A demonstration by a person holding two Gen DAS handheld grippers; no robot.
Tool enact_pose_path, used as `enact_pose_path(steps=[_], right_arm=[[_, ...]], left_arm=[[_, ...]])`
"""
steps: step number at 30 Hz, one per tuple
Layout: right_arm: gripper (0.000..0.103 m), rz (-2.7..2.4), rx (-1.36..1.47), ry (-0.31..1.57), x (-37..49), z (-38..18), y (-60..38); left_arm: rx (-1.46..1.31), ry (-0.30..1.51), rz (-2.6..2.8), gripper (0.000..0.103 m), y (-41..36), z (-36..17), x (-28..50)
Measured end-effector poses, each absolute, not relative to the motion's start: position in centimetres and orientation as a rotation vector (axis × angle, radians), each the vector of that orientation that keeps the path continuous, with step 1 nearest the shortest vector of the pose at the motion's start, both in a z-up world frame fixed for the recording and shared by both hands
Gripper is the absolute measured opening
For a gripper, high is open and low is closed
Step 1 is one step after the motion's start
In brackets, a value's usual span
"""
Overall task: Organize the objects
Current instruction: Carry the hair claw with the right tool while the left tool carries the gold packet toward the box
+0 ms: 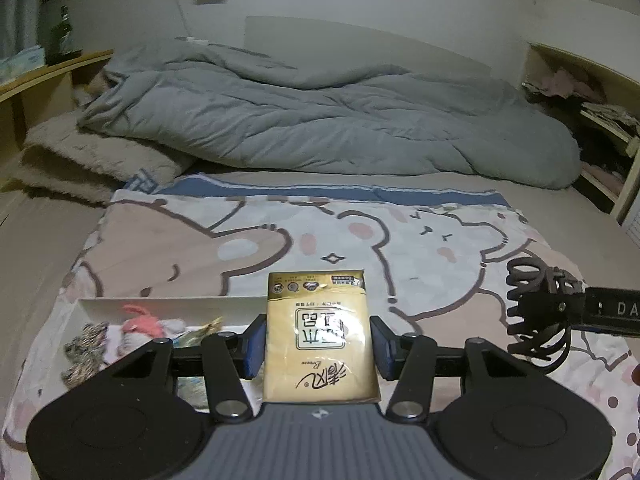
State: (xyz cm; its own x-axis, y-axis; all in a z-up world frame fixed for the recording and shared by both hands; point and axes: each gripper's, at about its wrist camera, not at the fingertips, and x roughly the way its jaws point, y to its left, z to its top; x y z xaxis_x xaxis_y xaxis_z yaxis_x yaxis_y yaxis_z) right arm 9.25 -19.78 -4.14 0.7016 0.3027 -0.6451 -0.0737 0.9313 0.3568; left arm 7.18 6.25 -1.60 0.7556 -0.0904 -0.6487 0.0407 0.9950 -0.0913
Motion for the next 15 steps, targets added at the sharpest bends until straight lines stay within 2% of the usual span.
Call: enact_pose_path(steps=[15], right_arm=[[0.067, 0.383, 0.28, 0.863, 8.1, -6.0, -12.9]], left_arm=[[-0.144, 0.773, -0.037, 0.053, 11.6, -4.6, 4.5]])
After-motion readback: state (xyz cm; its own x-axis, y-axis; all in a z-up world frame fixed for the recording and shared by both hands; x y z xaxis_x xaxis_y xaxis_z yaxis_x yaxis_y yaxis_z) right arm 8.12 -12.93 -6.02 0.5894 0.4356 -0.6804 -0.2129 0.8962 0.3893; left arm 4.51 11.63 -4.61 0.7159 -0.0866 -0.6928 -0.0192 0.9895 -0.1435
